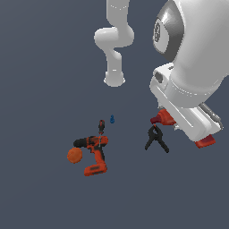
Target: Pick up a designated object from a clutter of objects.
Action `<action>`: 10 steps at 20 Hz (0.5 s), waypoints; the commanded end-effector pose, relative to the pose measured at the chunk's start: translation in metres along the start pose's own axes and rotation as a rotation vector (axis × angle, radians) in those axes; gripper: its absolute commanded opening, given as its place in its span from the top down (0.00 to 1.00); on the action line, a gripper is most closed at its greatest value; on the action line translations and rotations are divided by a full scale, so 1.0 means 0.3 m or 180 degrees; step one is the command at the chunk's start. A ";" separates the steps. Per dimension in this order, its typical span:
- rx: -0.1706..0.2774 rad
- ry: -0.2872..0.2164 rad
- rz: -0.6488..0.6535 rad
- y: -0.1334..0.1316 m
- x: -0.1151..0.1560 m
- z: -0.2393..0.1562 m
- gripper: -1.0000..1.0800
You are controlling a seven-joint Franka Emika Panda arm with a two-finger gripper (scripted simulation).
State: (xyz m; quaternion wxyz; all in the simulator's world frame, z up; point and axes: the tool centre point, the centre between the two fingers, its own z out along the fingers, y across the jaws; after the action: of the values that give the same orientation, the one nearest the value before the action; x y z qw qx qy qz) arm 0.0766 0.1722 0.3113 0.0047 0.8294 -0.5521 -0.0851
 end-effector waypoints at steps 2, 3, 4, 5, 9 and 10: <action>0.0014 0.0000 -0.0002 -0.035 -0.011 -0.065 1.00; 0.0014 0.0000 -0.0002 -0.044 -0.014 -0.079 1.00; 0.0014 0.0000 -0.0002 -0.053 -0.016 -0.093 1.00; 0.0014 0.0000 -0.0002 -0.061 -0.019 -0.107 1.00; 0.0014 -0.0002 -0.0002 -0.094 -0.028 -0.158 1.00; 0.0014 -0.0002 -0.0002 -0.101 -0.030 -0.170 1.00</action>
State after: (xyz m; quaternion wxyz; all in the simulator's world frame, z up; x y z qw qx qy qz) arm 0.1045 0.1858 0.3515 0.0045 0.8293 -0.5521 -0.0857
